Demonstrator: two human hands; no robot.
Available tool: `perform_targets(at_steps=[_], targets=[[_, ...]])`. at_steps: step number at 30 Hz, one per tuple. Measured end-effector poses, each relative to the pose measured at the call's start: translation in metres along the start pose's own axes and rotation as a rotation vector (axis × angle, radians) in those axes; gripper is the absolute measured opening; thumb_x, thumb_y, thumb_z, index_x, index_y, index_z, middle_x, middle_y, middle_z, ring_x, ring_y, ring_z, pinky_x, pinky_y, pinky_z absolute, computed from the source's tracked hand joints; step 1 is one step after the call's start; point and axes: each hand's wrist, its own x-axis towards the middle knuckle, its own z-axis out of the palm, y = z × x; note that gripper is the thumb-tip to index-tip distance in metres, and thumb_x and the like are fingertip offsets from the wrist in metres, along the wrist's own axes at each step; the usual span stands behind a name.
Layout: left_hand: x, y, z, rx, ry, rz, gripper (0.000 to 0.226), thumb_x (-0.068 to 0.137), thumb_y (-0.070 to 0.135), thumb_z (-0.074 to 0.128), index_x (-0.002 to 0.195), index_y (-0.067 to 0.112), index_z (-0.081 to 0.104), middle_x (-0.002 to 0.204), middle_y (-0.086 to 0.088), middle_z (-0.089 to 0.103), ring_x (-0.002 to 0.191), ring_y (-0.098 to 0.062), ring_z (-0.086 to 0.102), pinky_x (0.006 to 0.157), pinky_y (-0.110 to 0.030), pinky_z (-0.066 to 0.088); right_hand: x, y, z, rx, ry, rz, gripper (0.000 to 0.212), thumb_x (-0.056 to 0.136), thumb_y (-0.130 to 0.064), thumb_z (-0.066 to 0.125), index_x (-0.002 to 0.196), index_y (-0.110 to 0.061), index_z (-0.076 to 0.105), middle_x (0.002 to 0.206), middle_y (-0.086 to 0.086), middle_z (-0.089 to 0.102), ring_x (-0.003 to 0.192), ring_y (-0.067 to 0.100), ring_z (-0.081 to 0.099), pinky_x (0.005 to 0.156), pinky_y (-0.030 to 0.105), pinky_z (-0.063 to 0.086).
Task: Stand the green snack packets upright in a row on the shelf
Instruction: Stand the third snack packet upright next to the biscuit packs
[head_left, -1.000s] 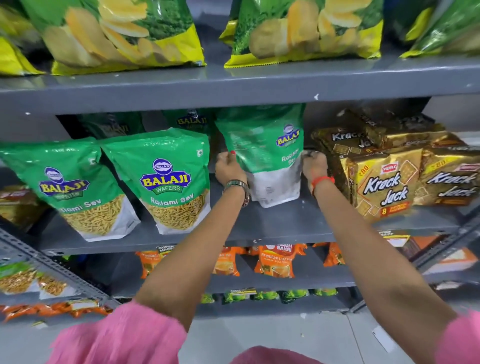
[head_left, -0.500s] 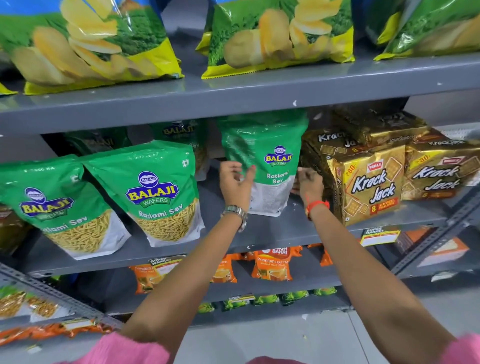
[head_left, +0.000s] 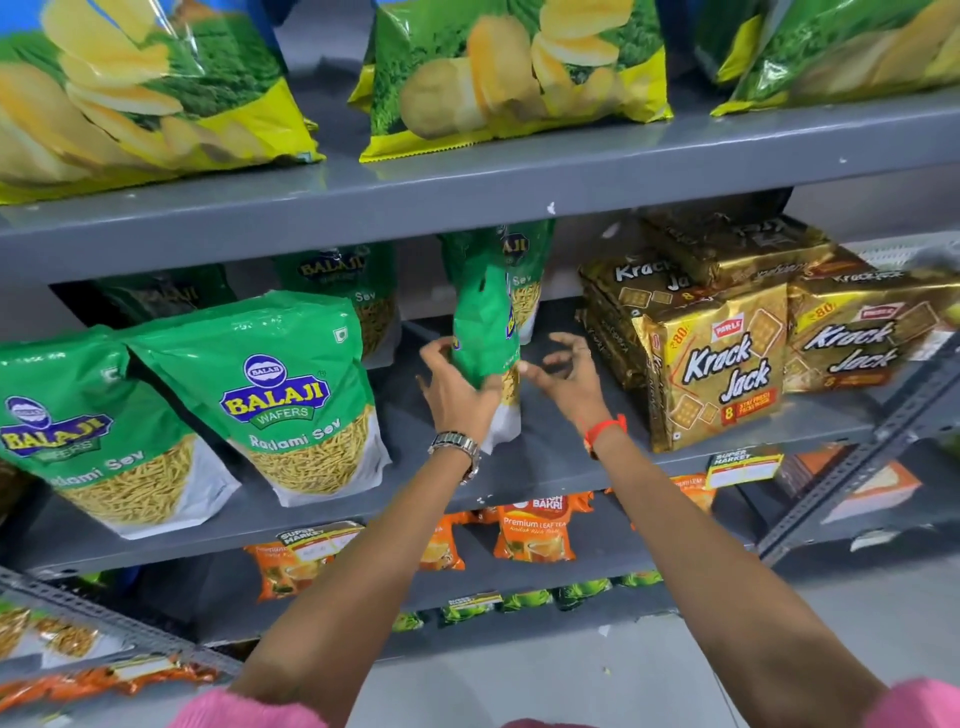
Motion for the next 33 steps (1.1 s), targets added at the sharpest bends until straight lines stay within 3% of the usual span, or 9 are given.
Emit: perform_targets(at_steps=[3, 8, 11, 13, 15, 18, 21, 30, 33], targets=[[0.015, -0.009, -0.007, -0.094, -0.015, -0.034, 0.053, 0.06, 0.005, 0.05, 0.112, 0.004, 0.04, 0.093, -0.008, 0.059, 0.088, -0.03, 0.061, 0.069, -0.027, 0.045, 0.016, -0.004, 0.001, 0.141, -0.002, 0.055, 0.05, 0.08, -0.027, 0.069, 0.122, -0.015, 0.044, 0.1, 0.003, 0.053, 0.083, 0.012, 0.052, 0.089, 0.048, 0.049], [0.045, -0.012, -0.012, -0.456, -0.127, -0.155, 0.056, 0.068, -0.023, 0.032, 0.122, -0.011, 0.046, 0.1, -0.013, 0.063, 0.071, -0.008, 0.061, 0.054, -0.01, 0.049, 0.041, -0.013, 0.0, 0.282, -0.094, 0.064, 0.015, 0.094, -0.034, 0.044, 0.106, -0.029, 0.051, 0.103, -0.012, 0.053, 0.095, -0.001, 0.05, 0.101, 0.037, 0.038], [0.061, -0.021, -0.012, -0.592, -0.124, -0.312, 0.022, 0.06, -0.011, 0.039, 0.058, -0.014, 0.061, 0.042, 0.01, 0.065, 0.037, 0.004, 0.055, 0.045, -0.017, 0.042, 0.05, -0.016, 0.003, 0.266, -0.162, 0.11, 0.04, 0.095, -0.038, 0.039, 0.131, -0.019, 0.044, 0.134, 0.002, 0.048, 0.124, 0.014, 0.043, 0.11, 0.036, 0.029], [0.067, -0.026, -0.011, -0.669, -0.103, -0.38, 0.043, 0.07, -0.007, 0.044, 0.038, 0.012, 0.067, 0.044, 0.014, 0.067, 0.045, 0.004, 0.061, 0.058, -0.021, 0.044, 0.054, -0.017, 0.006, 0.282, -0.223, 0.123, 0.041, 0.096, -0.032, 0.04, 0.132, -0.012, 0.043, 0.135, 0.004, 0.05, 0.118, 0.012, 0.054, 0.099, 0.02, 0.042], [0.067, -0.023, -0.009, -0.723, -0.112, -0.447, 0.044, 0.09, 0.007, 0.038, 0.071, 0.018, 0.076, 0.08, 0.006, 0.076, 0.076, -0.002, 0.069, 0.076, -0.026, 0.047, 0.056, -0.013, 0.009, 0.328, -0.241, 0.108, 0.031, 0.097, -0.021, 0.039, 0.124, -0.01, 0.05, 0.121, 0.002, 0.056, 0.092, 0.001, 0.062, 0.073, 0.009, 0.052], [0.061, -0.011, -0.008, -0.657, -0.222, -0.447, 0.057, 0.094, 0.046, 0.023, 0.136, 0.009, 0.036, 0.145, -0.007, 0.038, 0.134, -0.021, 0.037, 0.112, -0.035, 0.029, 0.053, -0.011, 0.009, 0.363, -0.18, 0.103, 0.032, 0.098, -0.016, 0.036, 0.125, -0.005, 0.05, 0.115, 0.002, 0.055, 0.08, -0.004, 0.059, 0.064, 0.007, 0.051], [0.053, -0.004, -0.006, -0.865, -0.222, -0.413, 0.051, 0.096, 0.039, 0.021, 0.139, 0.011, 0.031, 0.146, -0.008, 0.034, 0.133, -0.022, 0.035, 0.109, -0.037, 0.03, 0.046, -0.006, 0.004, 0.371, -0.143, 0.08, 0.033, 0.099, -0.014, 0.034, 0.125, 0.001, 0.049, 0.113, 0.002, 0.054, 0.076, -0.011, 0.058, 0.059, 0.002, 0.049], [0.026, -0.004, -0.008, -0.9, -0.294, -0.345, 0.038, 0.097, 0.035, 0.02, 0.118, 0.022, 0.048, 0.139, -0.006, 0.041, 0.12, -0.019, 0.045, 0.099, -0.033, 0.044, 0.008, 0.004, -0.017, 0.426, -0.066, 0.02, 0.032, 0.099, -0.014, 0.034, 0.123, 0.0, 0.05, 0.114, 0.006, 0.055, 0.076, -0.011, 0.062, 0.066, 0.005, 0.051], [0.018, -0.005, -0.008, -0.897, -0.349, -0.341, 0.047, 0.097, 0.036, 0.017, 0.134, 0.013, 0.037, 0.149, -0.013, 0.032, 0.134, -0.027, 0.035, 0.113, -0.042, 0.029, -0.005, 0.005, -0.021, 0.426, -0.025, 0.018, 0.032, 0.099, -0.012, 0.033, 0.122, 0.002, 0.05, 0.113, 0.006, 0.054, 0.071, -0.014, 0.063, 0.065, 0.004, 0.05]])
